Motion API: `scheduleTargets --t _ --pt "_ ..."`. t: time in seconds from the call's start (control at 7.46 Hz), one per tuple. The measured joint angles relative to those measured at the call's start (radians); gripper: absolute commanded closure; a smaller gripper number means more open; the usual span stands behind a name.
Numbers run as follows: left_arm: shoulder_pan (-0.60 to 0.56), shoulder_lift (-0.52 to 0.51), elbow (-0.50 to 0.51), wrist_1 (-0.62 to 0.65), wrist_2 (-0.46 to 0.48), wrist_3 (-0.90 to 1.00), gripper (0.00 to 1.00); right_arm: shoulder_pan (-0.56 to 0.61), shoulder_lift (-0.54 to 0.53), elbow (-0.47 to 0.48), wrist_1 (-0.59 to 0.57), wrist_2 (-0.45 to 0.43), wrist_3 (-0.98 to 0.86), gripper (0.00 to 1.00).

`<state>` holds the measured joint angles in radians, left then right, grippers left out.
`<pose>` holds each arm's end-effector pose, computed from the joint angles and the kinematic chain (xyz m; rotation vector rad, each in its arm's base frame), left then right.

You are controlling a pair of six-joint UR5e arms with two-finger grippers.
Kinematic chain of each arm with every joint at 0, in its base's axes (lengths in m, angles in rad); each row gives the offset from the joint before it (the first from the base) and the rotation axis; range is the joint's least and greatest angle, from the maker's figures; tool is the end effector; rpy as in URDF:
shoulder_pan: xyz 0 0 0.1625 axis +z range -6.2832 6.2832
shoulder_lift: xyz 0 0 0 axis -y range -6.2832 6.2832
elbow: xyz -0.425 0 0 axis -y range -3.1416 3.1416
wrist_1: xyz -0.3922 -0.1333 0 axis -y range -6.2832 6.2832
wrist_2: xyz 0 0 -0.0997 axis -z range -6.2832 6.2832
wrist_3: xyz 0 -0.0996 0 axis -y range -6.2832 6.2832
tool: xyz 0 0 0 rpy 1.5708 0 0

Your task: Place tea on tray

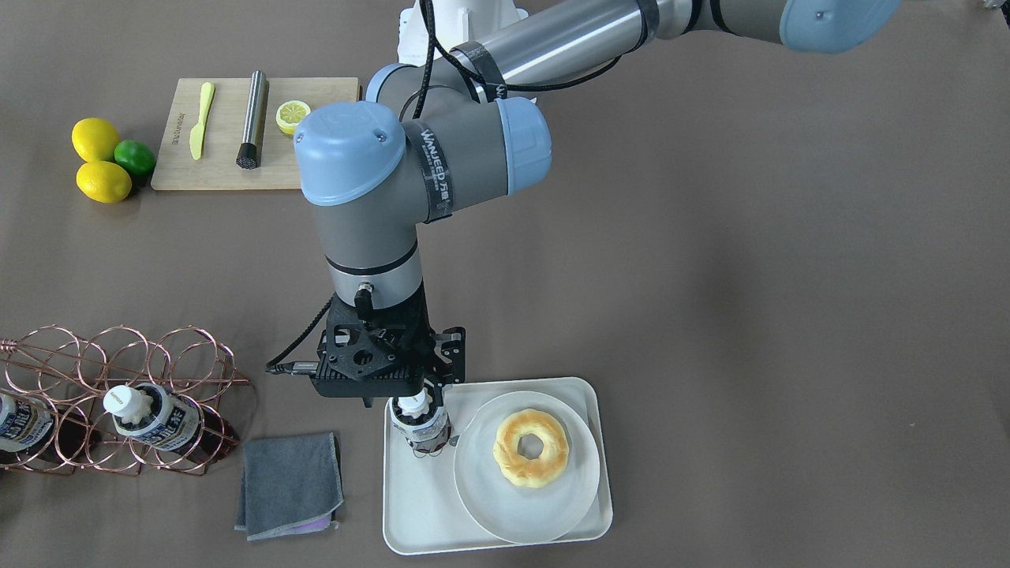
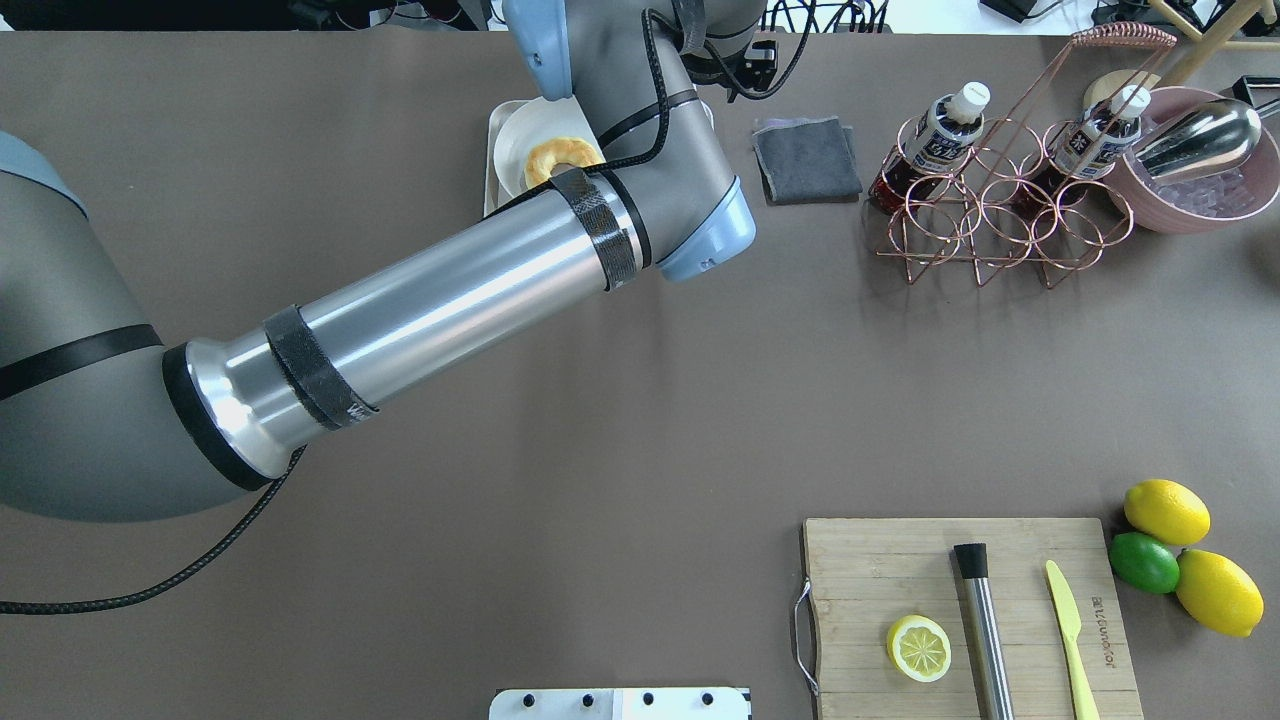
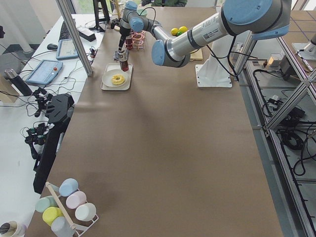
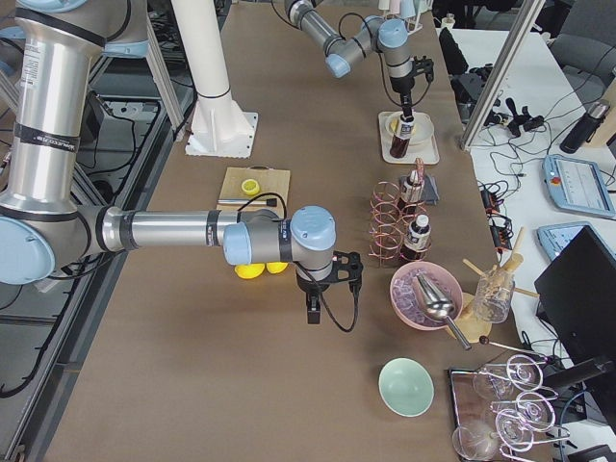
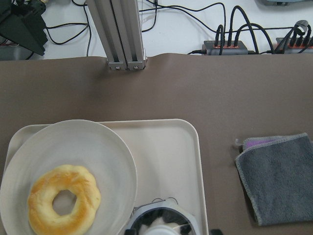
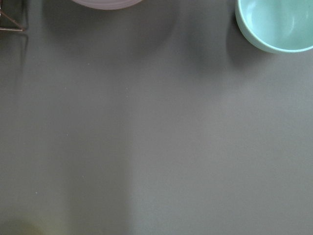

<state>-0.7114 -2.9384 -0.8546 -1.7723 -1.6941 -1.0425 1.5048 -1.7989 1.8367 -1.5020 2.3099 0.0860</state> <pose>0.5786 -0.6585 0.0004 0.4008 0.7610 -0.1191 0.0395 -0.4063 0.6243 0.0453 -0.7439 -0.0203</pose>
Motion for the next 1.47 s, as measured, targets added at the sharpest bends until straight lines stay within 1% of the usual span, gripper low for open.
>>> scheduleTargets --t 0.27,0.4,0.54,0.67,0.8,0.94,1.07,1.21,1.34,1.47 --pt "-0.024 0.0 -0.034 0.0 -0.023 -0.004 0.02 0.0 0.001 0.0 0.002 0.001 0.001 0.0" --pt "-0.054 0.02 -0.085 0.024 -0.075 0.003 0.02 0.0 0.0 0.0 0.002 0.001 0.001 0.0" --pt "-0.074 0.073 -0.189 0.077 -0.115 0.02 0.02 0.0 -0.003 0.0 0.0 0.0 0.001 0.0" --pt "-0.084 0.146 -0.333 0.161 -0.137 0.053 0.02 0.0 -0.012 -0.001 -0.002 -0.001 0.001 0.0" --pt "-0.1 0.232 -0.484 0.251 -0.174 0.104 0.02 0.0 -0.024 -0.001 -0.003 -0.002 0.001 0.0" --pt "-0.139 0.341 -0.63 0.317 -0.243 0.173 0.02 0.0 -0.031 -0.003 -0.009 -0.006 0.001 0.0" --pt "-0.192 0.485 -0.779 0.357 -0.308 0.273 0.02 0.0 -0.032 -0.012 -0.029 -0.01 0.001 0.0" --pt "-0.256 0.639 -0.902 0.374 -0.36 0.401 0.02 0.0 -0.029 -0.025 -0.044 -0.011 0.001 0.0" --pt "-0.334 0.775 -0.974 0.38 -0.416 0.543 0.02 0.0 -0.028 -0.031 -0.051 -0.012 0.002 0.0" --pt "-0.419 0.891 -1.002 0.382 -0.468 0.712 0.02 0.0 -0.027 -0.034 -0.053 -0.012 0.002 0.0"
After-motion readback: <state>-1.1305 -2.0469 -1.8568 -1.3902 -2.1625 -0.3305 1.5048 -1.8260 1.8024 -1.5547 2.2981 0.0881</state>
